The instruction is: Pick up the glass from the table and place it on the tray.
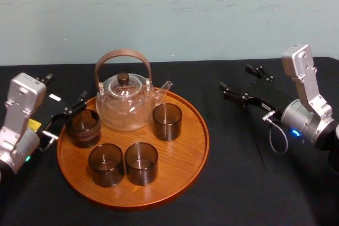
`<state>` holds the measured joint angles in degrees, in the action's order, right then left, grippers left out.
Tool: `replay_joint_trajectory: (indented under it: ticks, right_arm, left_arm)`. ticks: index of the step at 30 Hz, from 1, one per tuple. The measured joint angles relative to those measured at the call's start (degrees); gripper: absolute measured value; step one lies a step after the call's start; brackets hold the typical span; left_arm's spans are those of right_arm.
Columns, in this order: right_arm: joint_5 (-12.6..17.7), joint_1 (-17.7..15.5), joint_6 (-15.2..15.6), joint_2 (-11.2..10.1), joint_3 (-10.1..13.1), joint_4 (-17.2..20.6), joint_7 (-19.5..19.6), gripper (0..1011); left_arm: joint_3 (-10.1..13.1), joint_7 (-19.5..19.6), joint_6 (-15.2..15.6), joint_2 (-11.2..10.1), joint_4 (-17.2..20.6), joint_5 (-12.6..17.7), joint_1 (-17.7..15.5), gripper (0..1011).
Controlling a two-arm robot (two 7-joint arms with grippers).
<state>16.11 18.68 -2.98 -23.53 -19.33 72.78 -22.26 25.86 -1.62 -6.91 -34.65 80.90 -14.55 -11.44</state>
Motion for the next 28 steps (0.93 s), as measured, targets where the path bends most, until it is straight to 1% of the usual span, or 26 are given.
replay_joint_trajectory:
  ticks: [28]
  right_arm:
    - [0.3, 0.0, 0.0, -0.2, -0.2, 0.2, -0.3, 1002]
  left_arm:
    - [0.0, 0.0, 0.0, 0.0, 0.0, 0.0, 0.0, 1001]
